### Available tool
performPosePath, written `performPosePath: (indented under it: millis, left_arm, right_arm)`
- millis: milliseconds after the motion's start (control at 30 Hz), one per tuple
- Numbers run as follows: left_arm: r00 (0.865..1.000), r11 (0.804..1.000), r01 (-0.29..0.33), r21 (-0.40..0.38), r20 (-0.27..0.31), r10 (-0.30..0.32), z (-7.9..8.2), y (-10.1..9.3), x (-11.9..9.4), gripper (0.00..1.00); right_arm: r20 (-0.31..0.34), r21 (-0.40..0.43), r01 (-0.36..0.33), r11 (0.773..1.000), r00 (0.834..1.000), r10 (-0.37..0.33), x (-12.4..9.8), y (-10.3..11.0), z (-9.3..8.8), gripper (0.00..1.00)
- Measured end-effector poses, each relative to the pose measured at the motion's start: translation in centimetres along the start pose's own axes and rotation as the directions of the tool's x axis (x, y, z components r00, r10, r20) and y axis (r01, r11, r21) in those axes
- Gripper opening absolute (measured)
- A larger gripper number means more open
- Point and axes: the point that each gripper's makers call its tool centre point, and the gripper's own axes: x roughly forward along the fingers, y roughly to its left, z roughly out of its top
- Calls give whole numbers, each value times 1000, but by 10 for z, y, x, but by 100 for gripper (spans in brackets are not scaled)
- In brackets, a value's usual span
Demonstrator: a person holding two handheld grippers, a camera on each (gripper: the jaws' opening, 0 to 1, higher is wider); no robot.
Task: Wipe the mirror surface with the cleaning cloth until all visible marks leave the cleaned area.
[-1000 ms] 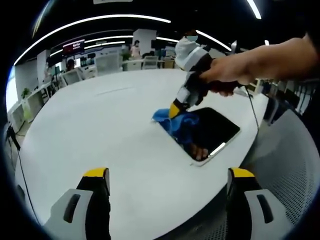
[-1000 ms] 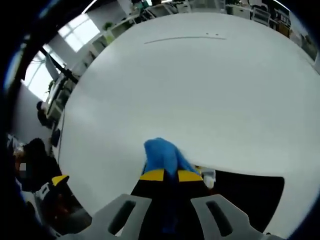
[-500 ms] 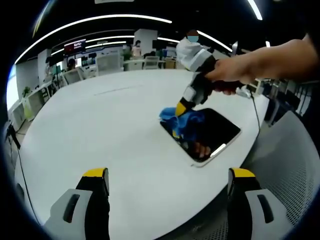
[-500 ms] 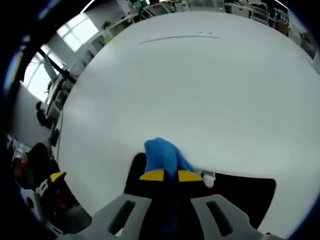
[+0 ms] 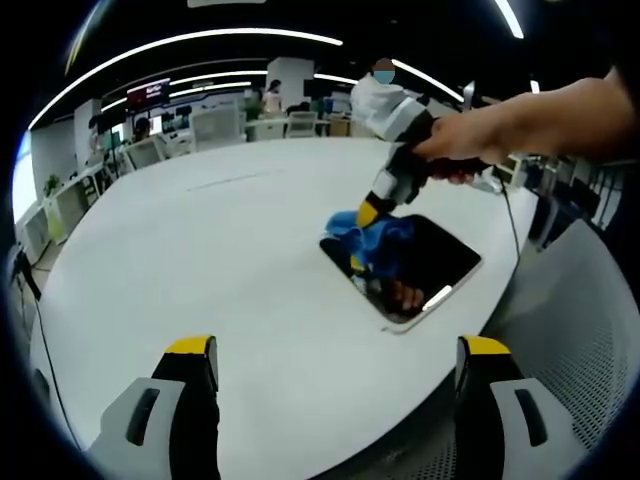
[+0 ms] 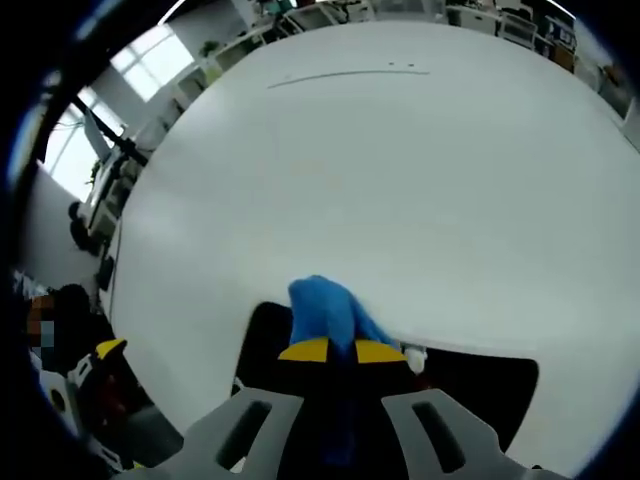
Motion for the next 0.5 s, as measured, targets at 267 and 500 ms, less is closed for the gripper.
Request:
performPosePath:
  millis: [267, 500]
  left_arm:
    - [1000, 1000, 0, 4, 1, 0, 0, 0, 0, 99]
    - [1000, 1000, -3, 3, 4, 3, 0, 1, 0, 99]
  right_arm:
    - [13, -10, 21, 1000, 1000, -20, -4, 4, -3, 2]
    - [12, -39, 32, 999, 999, -32, -15, 15, -18, 2]
